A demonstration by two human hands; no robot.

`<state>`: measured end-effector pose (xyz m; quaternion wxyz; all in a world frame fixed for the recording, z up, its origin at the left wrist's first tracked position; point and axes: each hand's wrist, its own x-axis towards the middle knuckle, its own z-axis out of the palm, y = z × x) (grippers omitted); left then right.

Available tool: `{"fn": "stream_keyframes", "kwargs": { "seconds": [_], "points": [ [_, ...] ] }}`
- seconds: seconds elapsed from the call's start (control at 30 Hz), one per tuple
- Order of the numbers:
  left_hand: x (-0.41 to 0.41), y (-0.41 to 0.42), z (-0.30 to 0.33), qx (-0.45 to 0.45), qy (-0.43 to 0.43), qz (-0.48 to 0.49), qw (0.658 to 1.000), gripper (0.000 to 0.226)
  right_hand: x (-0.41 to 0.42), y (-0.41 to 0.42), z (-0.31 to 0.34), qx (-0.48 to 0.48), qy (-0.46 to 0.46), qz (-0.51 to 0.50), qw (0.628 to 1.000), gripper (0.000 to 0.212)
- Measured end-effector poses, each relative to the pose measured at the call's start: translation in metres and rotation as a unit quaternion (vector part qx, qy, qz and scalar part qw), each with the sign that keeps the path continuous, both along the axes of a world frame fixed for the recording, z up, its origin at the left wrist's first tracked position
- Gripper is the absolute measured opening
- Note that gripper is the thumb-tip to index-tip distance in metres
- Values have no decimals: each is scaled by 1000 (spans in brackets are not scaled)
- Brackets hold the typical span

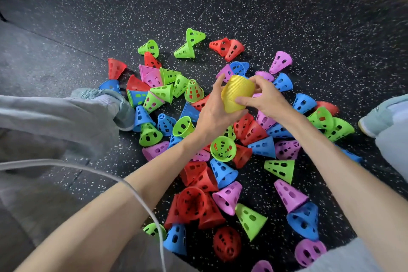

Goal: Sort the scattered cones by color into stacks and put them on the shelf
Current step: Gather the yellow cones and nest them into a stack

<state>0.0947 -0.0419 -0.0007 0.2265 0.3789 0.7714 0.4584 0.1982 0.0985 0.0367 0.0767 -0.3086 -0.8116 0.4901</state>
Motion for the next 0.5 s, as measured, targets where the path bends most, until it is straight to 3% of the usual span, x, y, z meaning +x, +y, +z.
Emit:
{"fn": "stream_keyframes", "kwargs": {
  "seconds": [0.2, 0.5],
  "points": [
    [-3, 8, -1, 36, 15, 2, 999, 115, 6, 3, 2, 1, -21, 10, 1000, 78],
    [9, 18, 9, 60, 40, -41, 997, 104, 33, 8, 5, 42, 1, -86, 995, 58]
  ]
}}
